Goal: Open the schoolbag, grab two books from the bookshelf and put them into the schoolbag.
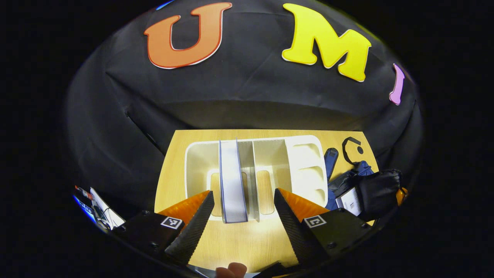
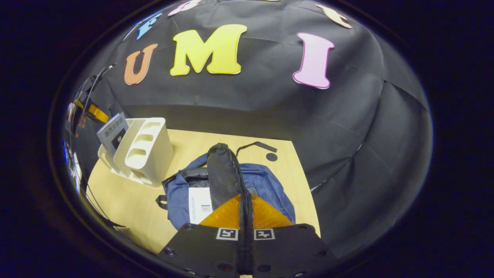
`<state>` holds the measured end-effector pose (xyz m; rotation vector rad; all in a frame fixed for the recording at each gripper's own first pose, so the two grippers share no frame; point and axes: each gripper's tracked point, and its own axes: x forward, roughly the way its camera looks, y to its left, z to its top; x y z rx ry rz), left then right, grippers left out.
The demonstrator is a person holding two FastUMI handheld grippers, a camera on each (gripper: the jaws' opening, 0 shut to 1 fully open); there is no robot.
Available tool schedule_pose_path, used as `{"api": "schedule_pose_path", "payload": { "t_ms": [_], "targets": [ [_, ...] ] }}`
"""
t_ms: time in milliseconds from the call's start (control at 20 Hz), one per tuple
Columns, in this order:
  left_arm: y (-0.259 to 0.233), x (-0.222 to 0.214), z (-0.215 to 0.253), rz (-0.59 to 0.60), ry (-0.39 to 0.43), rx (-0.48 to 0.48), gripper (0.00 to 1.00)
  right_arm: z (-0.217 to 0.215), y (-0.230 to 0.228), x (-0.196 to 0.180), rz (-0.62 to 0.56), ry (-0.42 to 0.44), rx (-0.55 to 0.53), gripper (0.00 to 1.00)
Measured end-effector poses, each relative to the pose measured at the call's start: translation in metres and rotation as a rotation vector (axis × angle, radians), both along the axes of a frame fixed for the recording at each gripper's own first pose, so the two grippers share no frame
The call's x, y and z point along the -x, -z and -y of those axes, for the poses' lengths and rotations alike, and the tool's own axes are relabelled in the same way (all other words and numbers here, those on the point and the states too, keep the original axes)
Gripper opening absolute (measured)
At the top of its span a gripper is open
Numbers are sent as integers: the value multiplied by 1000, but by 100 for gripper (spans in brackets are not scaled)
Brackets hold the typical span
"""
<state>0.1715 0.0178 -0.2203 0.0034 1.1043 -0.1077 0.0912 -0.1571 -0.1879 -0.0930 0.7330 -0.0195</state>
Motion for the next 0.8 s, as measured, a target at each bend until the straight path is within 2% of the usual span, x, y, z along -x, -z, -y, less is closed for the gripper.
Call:
{"api": "schedule_pose_path", "payload": {
  "t_ms": [350,650,700,800],
  "targets": [
    [51,2,-13,-171,-37,-29,97,-2,4,3,-15,4,-9,0],
    [81,9,-19,-307,-35,-30,97,0,4,5,-9,-7,17,0],
    [85,10,-22,-325,-39,-35,100,-1,4,5,-10,-10,17,0],
    [92,12,-24,-351,-52,-42,88,-1,4,5,-8,-11,14,0]
  ]
}}
